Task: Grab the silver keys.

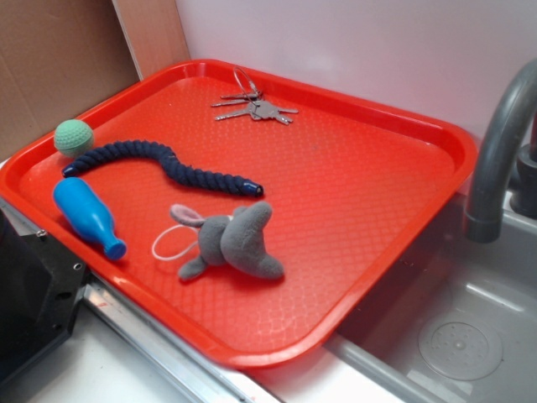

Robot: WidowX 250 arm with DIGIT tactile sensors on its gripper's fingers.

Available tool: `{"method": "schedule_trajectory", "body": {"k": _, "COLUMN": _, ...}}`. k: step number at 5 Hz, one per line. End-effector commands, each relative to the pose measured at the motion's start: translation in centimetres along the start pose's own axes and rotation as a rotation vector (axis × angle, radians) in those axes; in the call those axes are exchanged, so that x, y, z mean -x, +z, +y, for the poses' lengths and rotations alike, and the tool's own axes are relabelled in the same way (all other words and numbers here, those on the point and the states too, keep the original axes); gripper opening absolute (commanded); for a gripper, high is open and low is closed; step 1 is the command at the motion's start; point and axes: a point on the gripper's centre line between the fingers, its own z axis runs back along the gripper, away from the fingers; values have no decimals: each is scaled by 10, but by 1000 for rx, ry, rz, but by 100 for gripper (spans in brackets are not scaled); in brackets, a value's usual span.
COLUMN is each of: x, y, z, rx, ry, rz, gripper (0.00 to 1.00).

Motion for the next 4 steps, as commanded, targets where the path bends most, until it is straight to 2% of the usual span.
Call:
{"method": "schedule_trajectory", "body": {"k": 1, "x": 0, "y": 0, "z": 0, "rx": 0, "ry": 0, "rz": 0, "gripper": 100}}
{"method": "schedule_trajectory", "body": {"k": 2, "x": -33, "y": -44, "z": 36, "rx": -67, "ry": 240, "rz": -115, "gripper": 100}}
{"method": "schedule_trajectory", "body": {"k": 3, "x": -68, "y": -63, "z": 58, "rx": -164, "ry": 208, "rz": -247, "gripper": 100}}
{"method": "schedule_trajectory", "body": {"k": 4, "x": -93, "y": -76, "z": 79, "rx": -207, "ry": 289, "rz": -465, "gripper": 100}}
